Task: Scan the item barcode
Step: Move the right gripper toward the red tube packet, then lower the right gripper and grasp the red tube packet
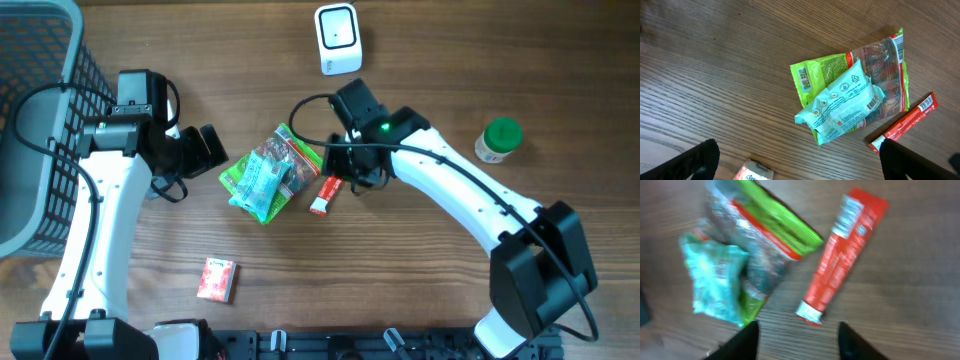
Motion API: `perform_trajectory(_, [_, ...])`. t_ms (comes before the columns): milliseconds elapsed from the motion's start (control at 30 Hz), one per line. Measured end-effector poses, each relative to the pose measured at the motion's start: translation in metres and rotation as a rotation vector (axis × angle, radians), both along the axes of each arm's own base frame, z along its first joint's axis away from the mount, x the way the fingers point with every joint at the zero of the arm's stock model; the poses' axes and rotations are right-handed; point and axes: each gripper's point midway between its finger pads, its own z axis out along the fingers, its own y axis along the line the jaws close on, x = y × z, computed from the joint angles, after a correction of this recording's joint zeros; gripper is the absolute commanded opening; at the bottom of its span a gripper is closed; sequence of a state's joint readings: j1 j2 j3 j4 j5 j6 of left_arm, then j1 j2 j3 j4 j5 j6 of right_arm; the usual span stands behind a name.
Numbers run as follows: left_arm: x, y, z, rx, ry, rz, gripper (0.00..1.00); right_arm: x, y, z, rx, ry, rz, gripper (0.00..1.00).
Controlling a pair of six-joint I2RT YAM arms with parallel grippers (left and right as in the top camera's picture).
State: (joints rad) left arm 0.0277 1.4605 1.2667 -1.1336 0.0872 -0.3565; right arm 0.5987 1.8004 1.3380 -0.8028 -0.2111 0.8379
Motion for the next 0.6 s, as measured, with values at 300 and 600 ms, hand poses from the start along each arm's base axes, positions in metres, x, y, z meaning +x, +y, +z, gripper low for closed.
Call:
perform_trajectory(300, [0.000, 0.000, 0.000, 0.000, 0.000, 0.000, 1.00, -0.024, -0.001, -0.051, 0.026, 0.091, -0.188, 0.27])
perform_trajectory(600, [0.000, 0.000, 0.000, 0.000, 0.000, 0.000, 1.00, -0.038, 0.027, -0.058, 0.056, 0.058, -0.204, 0.27])
